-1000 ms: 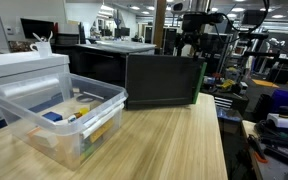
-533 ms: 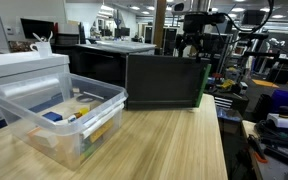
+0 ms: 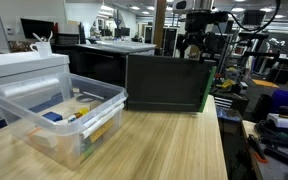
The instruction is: Open the microwave door.
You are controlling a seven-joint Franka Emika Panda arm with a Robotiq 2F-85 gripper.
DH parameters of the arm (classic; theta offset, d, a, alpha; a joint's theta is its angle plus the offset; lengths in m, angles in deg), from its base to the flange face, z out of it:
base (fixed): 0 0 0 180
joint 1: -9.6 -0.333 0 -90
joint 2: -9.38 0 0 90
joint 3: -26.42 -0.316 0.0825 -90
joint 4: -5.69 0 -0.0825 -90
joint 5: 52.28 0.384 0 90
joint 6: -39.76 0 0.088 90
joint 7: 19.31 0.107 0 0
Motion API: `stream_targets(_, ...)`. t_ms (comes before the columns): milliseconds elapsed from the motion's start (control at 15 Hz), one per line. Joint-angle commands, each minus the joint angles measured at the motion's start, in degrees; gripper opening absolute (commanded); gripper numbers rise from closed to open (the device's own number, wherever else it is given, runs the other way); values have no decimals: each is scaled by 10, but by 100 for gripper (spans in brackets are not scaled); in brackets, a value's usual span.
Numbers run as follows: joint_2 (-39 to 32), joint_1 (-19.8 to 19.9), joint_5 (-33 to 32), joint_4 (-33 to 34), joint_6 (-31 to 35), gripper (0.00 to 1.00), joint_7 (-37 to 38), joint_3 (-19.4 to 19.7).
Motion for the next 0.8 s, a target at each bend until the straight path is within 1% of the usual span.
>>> stream_targets(0,25,-4,12,-21,-8,100,-22,0)
stream_targets(267,32,-6,7,-32,-10,100,-21,-1)
stream_targets(733,60,-17,7,-72,-13,100,-47,-8)
